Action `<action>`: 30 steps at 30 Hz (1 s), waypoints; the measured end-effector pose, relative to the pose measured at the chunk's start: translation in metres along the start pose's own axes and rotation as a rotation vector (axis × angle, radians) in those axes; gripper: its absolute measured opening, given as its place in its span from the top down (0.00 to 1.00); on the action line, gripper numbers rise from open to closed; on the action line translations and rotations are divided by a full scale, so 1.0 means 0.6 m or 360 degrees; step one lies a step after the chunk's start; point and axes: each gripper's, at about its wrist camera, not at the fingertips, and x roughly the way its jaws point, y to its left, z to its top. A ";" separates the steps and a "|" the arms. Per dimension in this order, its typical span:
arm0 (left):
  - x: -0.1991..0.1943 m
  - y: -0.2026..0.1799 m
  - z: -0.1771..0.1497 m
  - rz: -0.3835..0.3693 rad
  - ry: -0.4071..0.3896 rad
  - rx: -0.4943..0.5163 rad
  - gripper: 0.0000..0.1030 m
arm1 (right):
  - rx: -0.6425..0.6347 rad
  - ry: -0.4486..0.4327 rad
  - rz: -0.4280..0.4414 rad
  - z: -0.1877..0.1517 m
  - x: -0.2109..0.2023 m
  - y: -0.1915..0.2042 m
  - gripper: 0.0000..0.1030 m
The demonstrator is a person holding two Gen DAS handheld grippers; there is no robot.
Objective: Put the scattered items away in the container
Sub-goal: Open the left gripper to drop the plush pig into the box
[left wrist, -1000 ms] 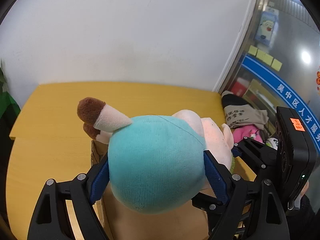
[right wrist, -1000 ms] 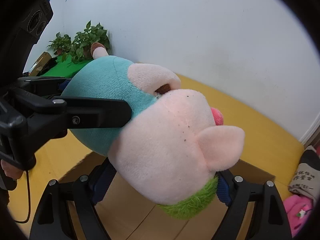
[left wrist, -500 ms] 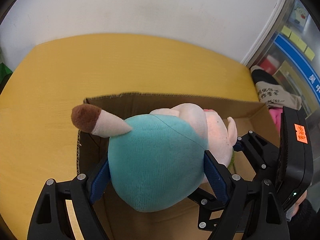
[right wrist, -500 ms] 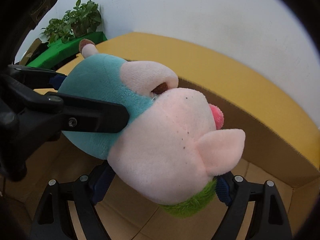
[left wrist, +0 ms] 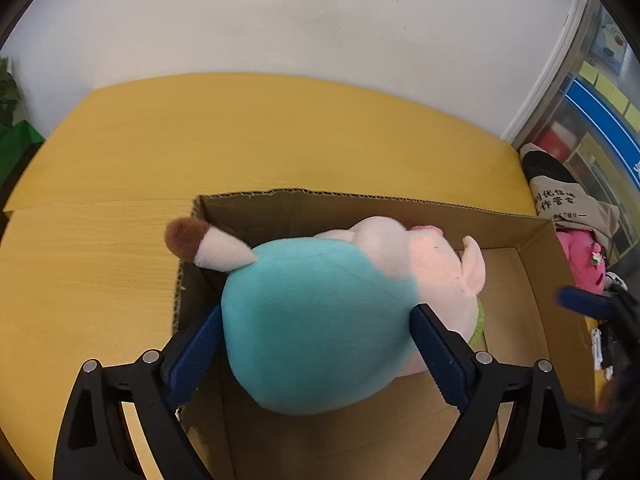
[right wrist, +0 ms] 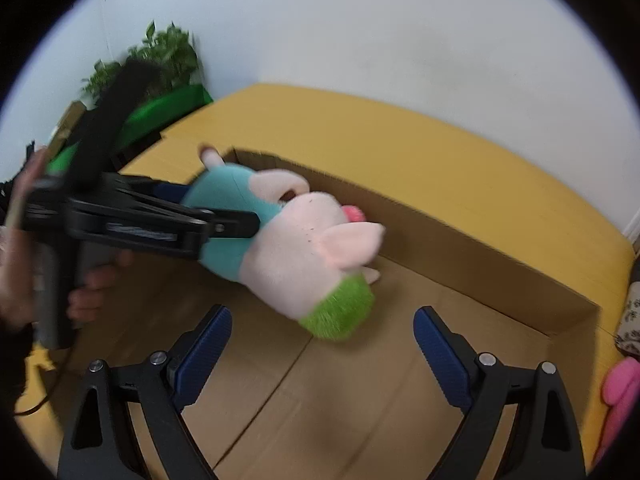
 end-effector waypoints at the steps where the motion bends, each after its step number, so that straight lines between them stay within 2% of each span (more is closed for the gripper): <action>1: -0.014 -0.005 -0.001 0.0004 -0.0027 0.0012 0.07 | 0.0003 -0.0025 0.0008 -0.005 -0.025 -0.003 0.09; 5: -0.088 -0.026 -0.011 -0.0006 -0.0159 0.0052 0.05 | 0.0041 -0.0150 0.0038 -0.055 -0.156 -0.012 0.09; 8: -0.156 -0.040 -0.034 -0.0012 -0.0251 0.0075 0.02 | 0.0139 -0.0207 0.0095 -0.088 -0.213 0.004 0.09; 11: -0.229 -0.063 -0.072 -0.0007 -0.0358 0.0124 0.00 | 0.0224 -0.0237 0.0118 -0.117 -0.237 0.034 0.09; 12: -0.252 -0.075 -0.090 -0.0006 -0.0398 0.0145 0.00 | 0.0242 -0.0235 0.0103 -0.139 -0.252 0.023 0.09; 17: -0.344 -0.131 -0.204 0.0020 -0.0561 0.0261 0.00 | 0.0270 -0.0244 -0.0068 -0.219 -0.275 0.069 0.09; 24: -0.371 -0.206 -0.340 0.0006 -0.0587 0.0329 0.00 | 0.0273 -0.0290 -0.0236 -0.313 -0.325 0.103 0.09; 30: -0.387 -0.237 -0.400 -0.0053 -0.0592 0.0257 0.00 | 0.0265 -0.0268 -0.0297 -0.347 -0.350 0.100 0.09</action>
